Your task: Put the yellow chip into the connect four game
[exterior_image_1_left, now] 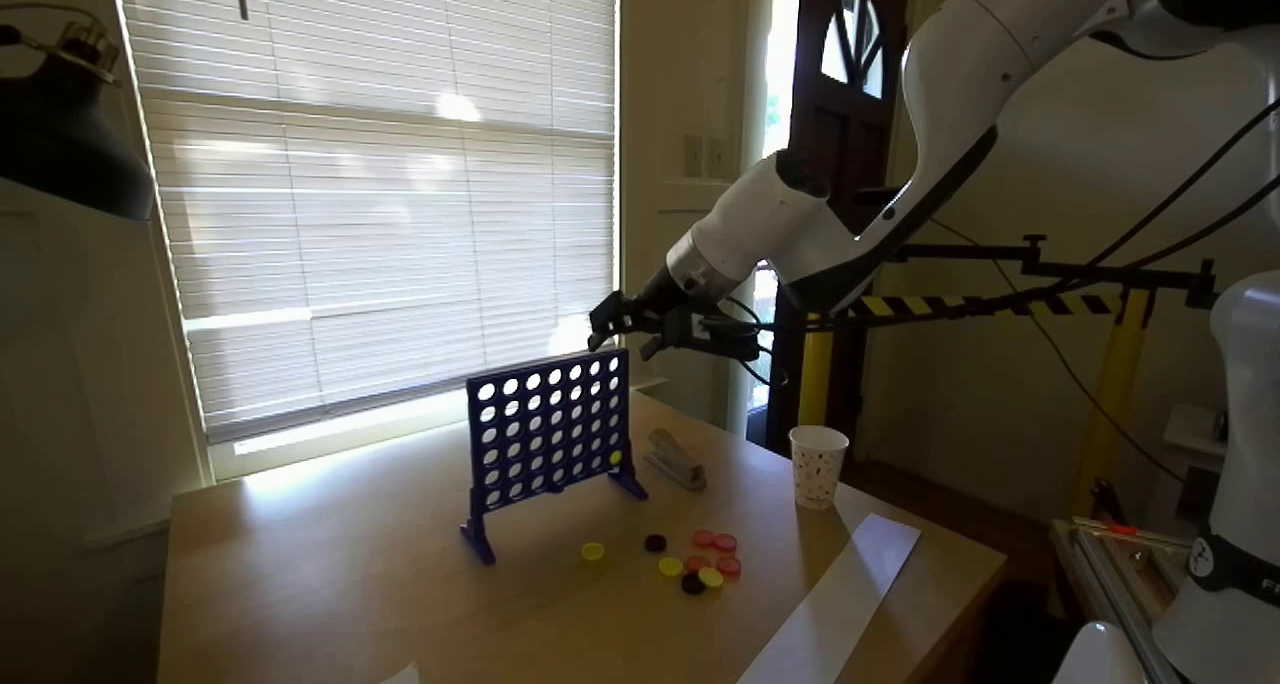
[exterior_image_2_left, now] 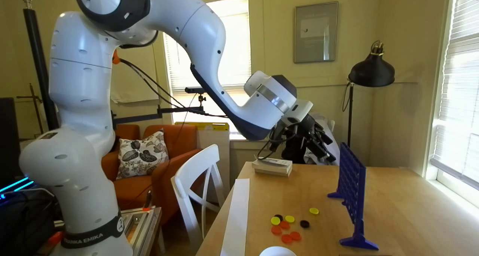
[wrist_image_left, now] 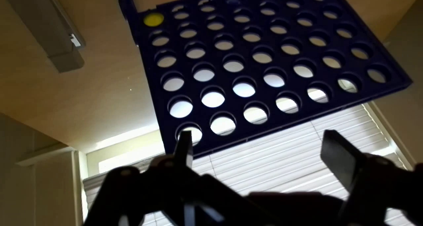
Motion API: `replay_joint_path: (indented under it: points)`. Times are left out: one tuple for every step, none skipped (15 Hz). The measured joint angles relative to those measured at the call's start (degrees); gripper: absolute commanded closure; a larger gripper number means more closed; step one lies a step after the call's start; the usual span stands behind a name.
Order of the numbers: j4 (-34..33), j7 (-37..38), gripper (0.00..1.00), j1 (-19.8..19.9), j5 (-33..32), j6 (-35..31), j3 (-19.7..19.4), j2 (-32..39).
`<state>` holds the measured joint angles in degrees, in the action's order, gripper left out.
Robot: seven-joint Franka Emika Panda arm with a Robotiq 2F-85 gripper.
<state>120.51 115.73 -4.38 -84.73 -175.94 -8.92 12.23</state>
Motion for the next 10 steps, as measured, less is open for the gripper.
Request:
replay_joint_path:
  points:
    - [1.0, -3.6, 0.0, 1.2, 4.1, 0.0, 1.4, -0.1]
    - [1.9, -6.9, 0.0, 2.1, 8.1, 0.0, 2.6, -0.2]
    - [2.6, -10.0, 0.0, 2.6, 12.0, 0.0, 3.5, -0.4]
    - [3.3, -12.9, 0.0, 2.9, 15.7, 0.0, 4.3, -0.7]
    - [3.8, -15.6, 0.0, 3.2, 19.3, 0.0, 5.3, -1.0]
    - [4.2, -18.1, 0.0, 3.6, 23.0, 0.1, 6.4, -1.3]
    - [4.7, -21.0, 0.0, 3.8, 27.2, 0.2, 7.2, -1.7]
    - [5.2, -23.9, 0.0, 3.8, 31.6, 0.4, 7.9, -2.2]
    - [5.7, -26.8, 0.0, 3.8, 36.0, 0.8, 8.6, -2.6]
    - [6.1, -29.6, 0.0, 4.3, 40.2, 1.5, 9.9, -3.0]
